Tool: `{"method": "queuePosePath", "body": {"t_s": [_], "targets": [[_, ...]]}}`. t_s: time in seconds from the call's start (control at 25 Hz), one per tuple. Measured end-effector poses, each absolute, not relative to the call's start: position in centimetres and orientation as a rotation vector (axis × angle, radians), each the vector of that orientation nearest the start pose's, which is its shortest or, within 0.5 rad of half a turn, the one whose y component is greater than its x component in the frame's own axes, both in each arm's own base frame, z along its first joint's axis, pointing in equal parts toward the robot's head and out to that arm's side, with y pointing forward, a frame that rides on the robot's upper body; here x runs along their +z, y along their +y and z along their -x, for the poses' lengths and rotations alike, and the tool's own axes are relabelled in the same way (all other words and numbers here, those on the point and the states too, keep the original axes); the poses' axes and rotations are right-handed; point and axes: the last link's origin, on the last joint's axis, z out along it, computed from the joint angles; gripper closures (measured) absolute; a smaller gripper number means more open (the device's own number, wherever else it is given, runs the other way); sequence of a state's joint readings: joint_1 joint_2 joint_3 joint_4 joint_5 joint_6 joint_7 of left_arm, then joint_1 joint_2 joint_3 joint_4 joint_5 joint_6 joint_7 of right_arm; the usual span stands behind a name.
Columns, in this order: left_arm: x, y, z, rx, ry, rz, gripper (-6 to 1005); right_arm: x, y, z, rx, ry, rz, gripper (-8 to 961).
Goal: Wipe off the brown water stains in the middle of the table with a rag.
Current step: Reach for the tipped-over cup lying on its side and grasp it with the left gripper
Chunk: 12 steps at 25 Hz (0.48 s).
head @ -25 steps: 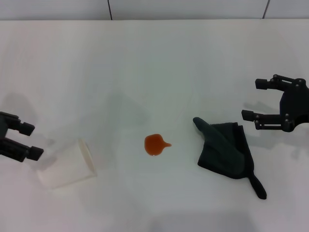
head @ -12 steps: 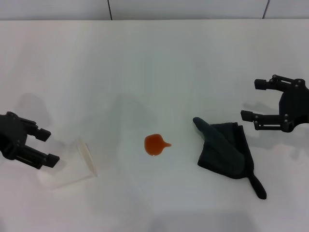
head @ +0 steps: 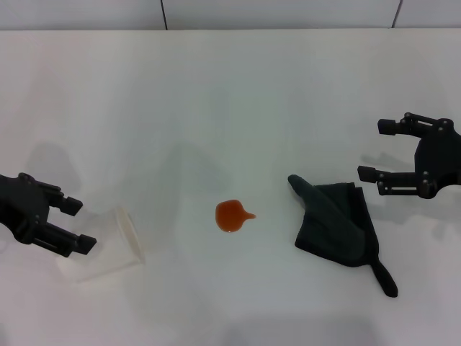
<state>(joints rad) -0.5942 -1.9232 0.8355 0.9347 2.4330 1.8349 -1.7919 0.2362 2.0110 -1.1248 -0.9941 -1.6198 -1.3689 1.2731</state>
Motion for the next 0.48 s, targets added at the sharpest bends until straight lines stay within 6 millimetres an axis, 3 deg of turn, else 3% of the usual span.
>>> {"method": "queuePosePath", "body": {"t_s": [0.48], "targets": [[6.1, 32.7, 27.8, 0.216, -0.845, 2.995, 120, 3.5, 31.1, -27.1, 0.554, 0.265, 2.592, 81]]}}
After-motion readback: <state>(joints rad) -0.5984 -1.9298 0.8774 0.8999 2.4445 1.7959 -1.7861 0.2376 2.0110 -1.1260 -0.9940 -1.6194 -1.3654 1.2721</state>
